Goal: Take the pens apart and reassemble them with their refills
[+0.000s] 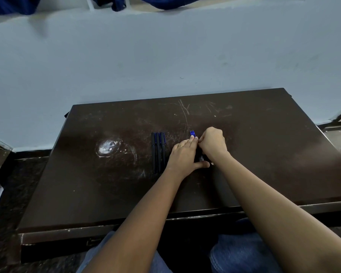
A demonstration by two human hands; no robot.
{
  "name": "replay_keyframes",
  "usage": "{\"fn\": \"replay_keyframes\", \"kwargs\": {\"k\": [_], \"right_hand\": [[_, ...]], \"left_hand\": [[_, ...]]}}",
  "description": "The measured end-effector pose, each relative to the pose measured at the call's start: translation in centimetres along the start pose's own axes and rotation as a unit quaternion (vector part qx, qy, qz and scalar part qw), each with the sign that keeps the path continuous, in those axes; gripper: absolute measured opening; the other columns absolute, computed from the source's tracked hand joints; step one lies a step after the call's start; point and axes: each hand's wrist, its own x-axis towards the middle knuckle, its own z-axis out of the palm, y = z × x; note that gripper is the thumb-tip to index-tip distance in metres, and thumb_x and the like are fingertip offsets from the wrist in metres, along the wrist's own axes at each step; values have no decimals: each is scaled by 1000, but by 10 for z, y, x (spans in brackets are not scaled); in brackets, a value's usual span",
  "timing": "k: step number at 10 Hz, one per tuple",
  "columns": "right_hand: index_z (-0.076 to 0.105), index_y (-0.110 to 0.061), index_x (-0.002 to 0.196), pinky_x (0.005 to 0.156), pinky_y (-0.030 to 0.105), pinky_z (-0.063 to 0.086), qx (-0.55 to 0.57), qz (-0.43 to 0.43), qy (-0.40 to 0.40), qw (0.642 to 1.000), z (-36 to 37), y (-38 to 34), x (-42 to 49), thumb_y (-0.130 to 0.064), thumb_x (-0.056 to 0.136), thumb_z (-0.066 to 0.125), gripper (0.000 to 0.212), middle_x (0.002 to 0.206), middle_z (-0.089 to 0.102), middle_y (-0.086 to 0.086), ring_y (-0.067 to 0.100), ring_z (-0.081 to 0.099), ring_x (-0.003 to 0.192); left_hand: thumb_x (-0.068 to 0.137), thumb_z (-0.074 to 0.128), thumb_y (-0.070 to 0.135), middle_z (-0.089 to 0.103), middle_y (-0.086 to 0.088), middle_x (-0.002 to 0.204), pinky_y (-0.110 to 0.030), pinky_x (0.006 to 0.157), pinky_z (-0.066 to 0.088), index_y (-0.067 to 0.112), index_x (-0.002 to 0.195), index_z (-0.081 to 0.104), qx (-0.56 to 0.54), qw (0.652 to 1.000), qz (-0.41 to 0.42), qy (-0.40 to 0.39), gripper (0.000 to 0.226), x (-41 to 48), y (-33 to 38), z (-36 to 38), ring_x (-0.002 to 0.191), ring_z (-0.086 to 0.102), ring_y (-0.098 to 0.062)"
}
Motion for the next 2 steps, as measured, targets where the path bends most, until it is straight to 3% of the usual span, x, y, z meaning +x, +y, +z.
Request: {"fn": "replay_keyframes", "kwargs": {"k": [2], "right_hand": [[71, -1, 90, 71, 35, 56, 16, 7, -14, 1000, -6, -2, -1, -10, 80, 70, 14, 88, 69, 16, 34, 68, 84]], "left_hand": [[78, 63, 59, 24, -6, 158, -38, 115, 22, 13, 151, 23, -17, 1000, -10, 0, 95, 1, -4, -4, 144, 26, -22]]}}
